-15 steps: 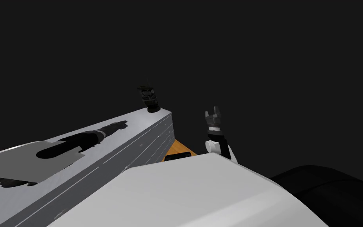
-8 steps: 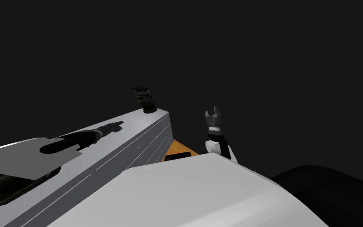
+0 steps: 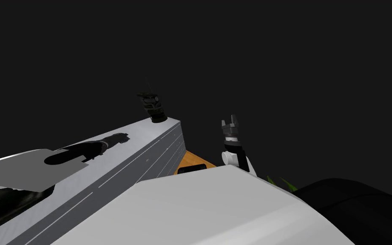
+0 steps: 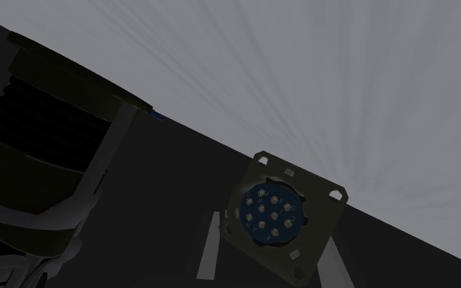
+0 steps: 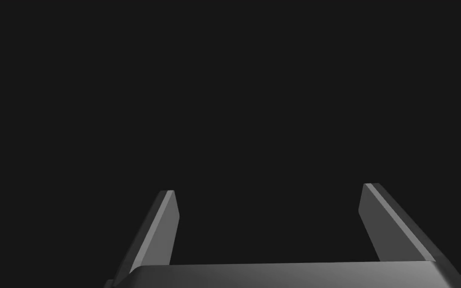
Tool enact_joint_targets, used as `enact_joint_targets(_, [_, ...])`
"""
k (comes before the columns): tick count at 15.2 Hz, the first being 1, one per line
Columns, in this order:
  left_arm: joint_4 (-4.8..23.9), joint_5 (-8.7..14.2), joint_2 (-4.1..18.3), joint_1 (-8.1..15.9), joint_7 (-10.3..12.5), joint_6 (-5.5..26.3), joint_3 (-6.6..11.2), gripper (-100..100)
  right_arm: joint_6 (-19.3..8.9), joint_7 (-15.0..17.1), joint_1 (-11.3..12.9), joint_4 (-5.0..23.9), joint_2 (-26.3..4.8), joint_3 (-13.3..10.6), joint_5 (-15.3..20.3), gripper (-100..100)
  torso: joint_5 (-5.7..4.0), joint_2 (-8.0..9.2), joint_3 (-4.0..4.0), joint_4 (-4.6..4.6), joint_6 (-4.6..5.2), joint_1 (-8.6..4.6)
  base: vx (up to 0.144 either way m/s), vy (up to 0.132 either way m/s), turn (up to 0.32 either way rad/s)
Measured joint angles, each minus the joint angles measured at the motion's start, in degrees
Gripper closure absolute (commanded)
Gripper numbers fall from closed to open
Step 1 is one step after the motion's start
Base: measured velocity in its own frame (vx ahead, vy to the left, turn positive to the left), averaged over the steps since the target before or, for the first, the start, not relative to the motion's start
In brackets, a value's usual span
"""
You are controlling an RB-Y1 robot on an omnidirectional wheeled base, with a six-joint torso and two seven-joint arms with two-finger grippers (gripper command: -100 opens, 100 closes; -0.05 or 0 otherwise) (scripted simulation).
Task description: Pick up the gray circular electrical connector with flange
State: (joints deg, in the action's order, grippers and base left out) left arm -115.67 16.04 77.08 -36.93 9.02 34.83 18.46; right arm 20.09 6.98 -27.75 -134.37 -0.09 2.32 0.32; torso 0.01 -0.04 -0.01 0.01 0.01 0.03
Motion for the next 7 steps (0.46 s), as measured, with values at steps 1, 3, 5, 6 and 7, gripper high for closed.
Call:
enact_joint_targets(1, [-0.01, 0.00, 0.00, 0.01, 0.00, -0.02, 0.00, 100, 0.00, 0.00, 0.00, 0.00, 0.00, 0.00, 0.00, 0, 0.00, -0.01, -0.01, 0.00, -0.01, 0.02, 0.000, 0.000, 0.000])
enact_joint_targets(3, [-0.58, 0.00, 0.06, -0.37, 0.00, -0.07, 0.31, 100, 0.00, 0.00, -0.01, 0.00, 0.00, 0.01, 0.00, 0, 0.00, -0.01, 0.00, 0.00, -0.13, 0.04, 0.027, 0.004, 0.231])
enact_joint_targets(5, [-2.03, -0.19, 0.20, -1.07, -0.01, -0.33, 0.65, 100, 0.00, 0.00, -0.02, 0.00, 0.00, 0.01, 0.00, 0, 0.02, -0.06, -0.03, -0.01, -0.20, 0.05, 0.051, -0.008, 0.267])
enact_joint_targets(6, [-3.05, -0.36, 0.26, -1.27, 0.08, -0.05, 0.69, 100, 0.00, 0.00, -0.02, 0.00, 0.00, 0.01, 0.00, 0, 0.02, -0.10, -0.05, -0.02, -0.17, 0.01, 0.048, -0.013, 0.155])
enact_joint_targets(7, [-3.91, -0.21, 0.51, -1.72, 0.17, 0.15, 1.01, 100, 0.00, 0.00, -0.01, 0.00, 0.00, 0.01, 0.00, 0, 0.00, -0.13, -0.07, -0.03, -0.12, -0.01, 0.026, -0.008, 0.050])
